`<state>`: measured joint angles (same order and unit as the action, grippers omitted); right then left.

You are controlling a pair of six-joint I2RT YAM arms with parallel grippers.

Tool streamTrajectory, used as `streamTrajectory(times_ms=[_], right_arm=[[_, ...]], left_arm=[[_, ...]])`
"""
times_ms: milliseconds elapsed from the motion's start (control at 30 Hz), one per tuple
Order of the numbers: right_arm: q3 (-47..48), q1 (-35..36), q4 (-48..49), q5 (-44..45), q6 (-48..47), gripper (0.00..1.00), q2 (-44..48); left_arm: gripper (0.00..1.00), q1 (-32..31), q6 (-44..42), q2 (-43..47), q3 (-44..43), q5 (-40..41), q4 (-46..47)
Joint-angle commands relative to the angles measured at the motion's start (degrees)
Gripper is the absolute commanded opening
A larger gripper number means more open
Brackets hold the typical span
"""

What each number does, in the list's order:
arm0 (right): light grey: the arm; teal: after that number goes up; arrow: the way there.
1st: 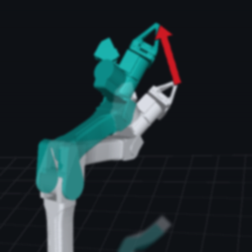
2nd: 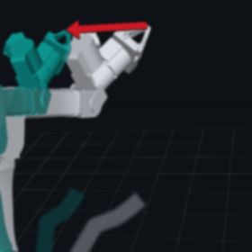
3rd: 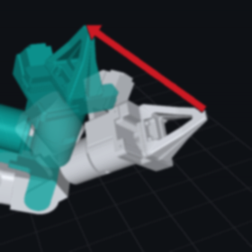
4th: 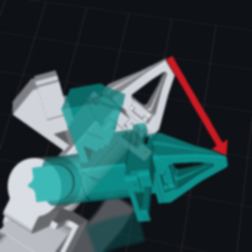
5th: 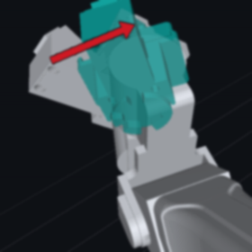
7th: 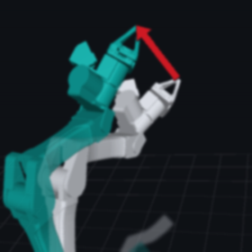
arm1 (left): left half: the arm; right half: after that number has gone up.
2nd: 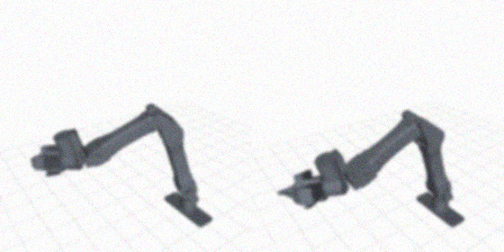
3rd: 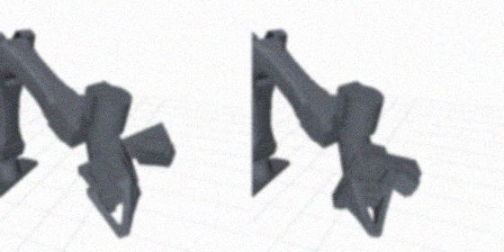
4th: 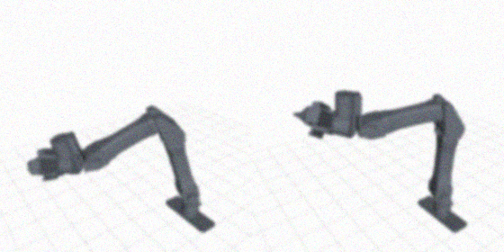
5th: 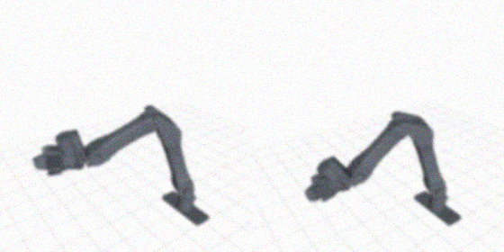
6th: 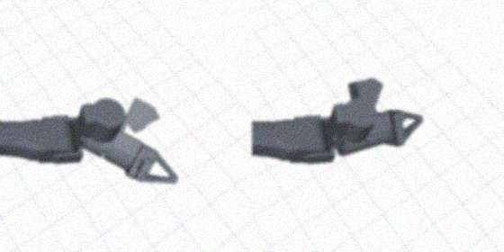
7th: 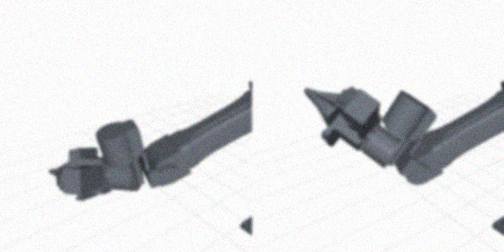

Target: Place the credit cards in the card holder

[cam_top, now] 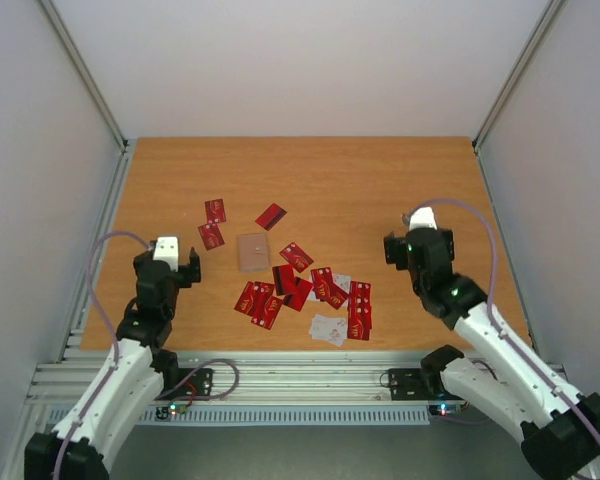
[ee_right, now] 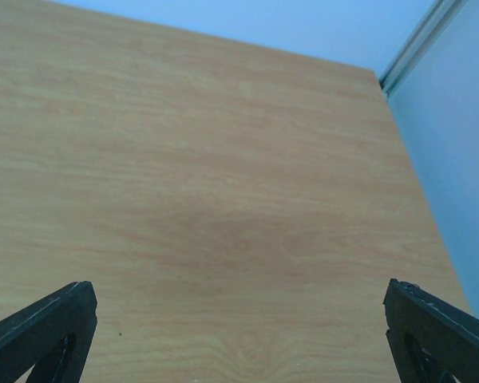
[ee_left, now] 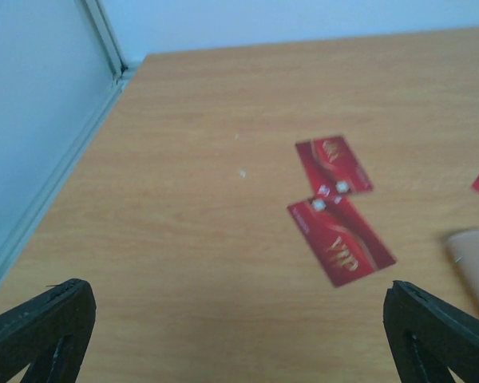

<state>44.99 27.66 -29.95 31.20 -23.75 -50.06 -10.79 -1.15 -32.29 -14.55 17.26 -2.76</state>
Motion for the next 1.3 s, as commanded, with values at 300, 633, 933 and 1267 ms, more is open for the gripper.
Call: streamTrajectory(times_ms=[300,633,933,1267], right_arm=[[-30.0,-8.1,65.7,-10.9,-9.6,0.98,-11.1],[-31.0,-22.6,89.4,-23.8,-7.2,0.99,-32.5],[-29.1,-31.5,94.3,-37.6,-1.8,0.98,-41.7],[-22.0,-32.3,79.9,-46.3,-4.5,0.99,-41.2]], left_arm=[[0.99,8.5,-4.6,-24.8,3.4,-12.6,36.8],[0.99,15.5,-2.7,-41.2,-2.0,-20.9,49.0],[0.99,18.9,-1.2,-42.9,-5.1,-26.3,44.7],[0.99,19.6,-0.7,-45.6,-9.1,-31.1,39.9]])
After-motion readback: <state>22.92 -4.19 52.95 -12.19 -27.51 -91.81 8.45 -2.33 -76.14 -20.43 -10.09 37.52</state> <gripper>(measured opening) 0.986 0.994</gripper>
